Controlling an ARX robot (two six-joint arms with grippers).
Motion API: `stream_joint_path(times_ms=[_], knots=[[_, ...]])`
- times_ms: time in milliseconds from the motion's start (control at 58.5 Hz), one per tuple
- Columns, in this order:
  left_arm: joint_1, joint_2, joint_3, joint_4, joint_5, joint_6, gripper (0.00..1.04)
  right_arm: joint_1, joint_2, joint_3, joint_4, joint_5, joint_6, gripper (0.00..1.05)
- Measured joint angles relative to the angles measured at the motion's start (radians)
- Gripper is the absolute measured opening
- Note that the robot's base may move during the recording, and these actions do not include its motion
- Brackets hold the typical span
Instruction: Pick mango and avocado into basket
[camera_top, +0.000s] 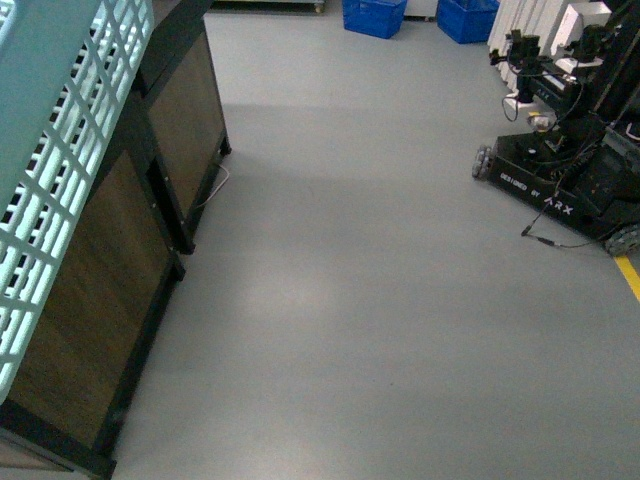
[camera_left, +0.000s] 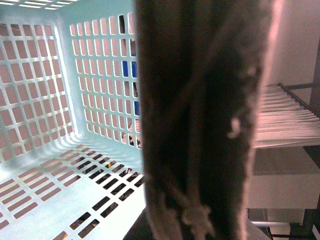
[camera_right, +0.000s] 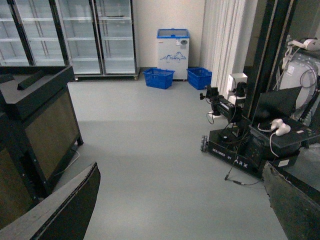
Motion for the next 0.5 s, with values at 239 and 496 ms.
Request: stream_joint_path(times_ms=[239, 496], knots=[[0.002, 0.002, 0.002, 0.000, -0.017, 0.005, 0.06, 0.000, 0.000, 0.000, 0.000, -0.003, 0.000, 0.97], [0.002, 0.006, 0.002, 0.000, -0.015, 0.007, 0.06, 0.000, 0.000, 0.000, -0.001, -0.004, 0.000, 0.97]])
